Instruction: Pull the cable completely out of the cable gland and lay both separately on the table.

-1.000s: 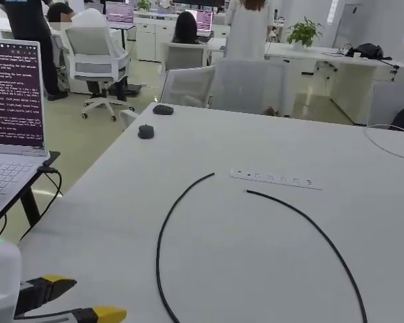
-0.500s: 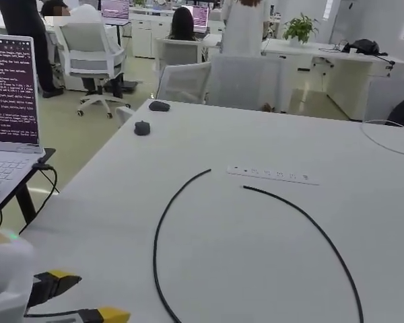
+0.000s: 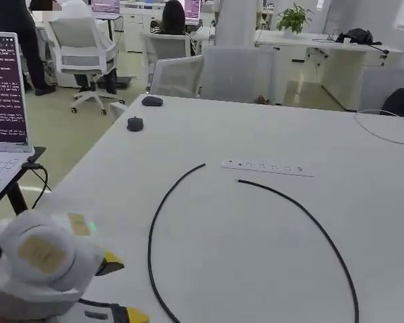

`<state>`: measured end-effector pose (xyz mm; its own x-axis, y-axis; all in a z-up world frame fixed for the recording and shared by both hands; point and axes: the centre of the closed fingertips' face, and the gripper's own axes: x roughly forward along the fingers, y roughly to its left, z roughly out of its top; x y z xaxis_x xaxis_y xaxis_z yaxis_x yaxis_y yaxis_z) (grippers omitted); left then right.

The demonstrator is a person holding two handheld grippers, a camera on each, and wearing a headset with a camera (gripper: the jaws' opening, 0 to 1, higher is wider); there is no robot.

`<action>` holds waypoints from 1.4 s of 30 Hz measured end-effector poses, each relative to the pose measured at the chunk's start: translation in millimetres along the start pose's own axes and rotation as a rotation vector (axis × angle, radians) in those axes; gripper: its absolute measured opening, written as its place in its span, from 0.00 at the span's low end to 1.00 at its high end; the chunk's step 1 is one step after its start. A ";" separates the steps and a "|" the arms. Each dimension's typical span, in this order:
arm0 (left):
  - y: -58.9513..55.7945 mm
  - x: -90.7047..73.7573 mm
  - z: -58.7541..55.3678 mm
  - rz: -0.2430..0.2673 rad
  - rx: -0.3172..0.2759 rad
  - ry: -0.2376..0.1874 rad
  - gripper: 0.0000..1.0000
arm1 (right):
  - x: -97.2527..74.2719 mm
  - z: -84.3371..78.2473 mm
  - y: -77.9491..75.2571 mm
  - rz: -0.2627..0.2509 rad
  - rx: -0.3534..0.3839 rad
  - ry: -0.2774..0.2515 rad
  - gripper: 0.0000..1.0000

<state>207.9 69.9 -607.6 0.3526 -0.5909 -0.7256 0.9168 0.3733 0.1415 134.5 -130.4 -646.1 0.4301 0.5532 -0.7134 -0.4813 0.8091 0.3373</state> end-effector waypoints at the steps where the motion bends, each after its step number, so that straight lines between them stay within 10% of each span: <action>1: -3.9 3.2 5.1 -0.025 0.024 0.000 0.44 | 0.2 -0.2 1.3 0.010 -0.005 0.002 0.38; 9: -41.1 47.9 18.6 -0.242 0.237 0.082 0.38 | 1.1 -1.3 4.1 0.031 -0.008 0.001 0.35; 19: -71.3 124.9 -11.4 -0.424 0.323 0.220 0.34 | 4.7 -2.6 8.0 0.041 -0.027 -0.001 0.31; 42: -81.6 172.9 -23.9 -0.446 0.339 0.262 0.18 | 8.5 1.7 12.3 0.096 -0.038 -0.008 0.29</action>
<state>189.6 -45.5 -760.7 -0.0964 -0.4265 -0.8993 0.9890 -0.1428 -0.0382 133.5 -115.4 -646.9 0.3867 0.6298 -0.6736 -0.5494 0.7440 0.3803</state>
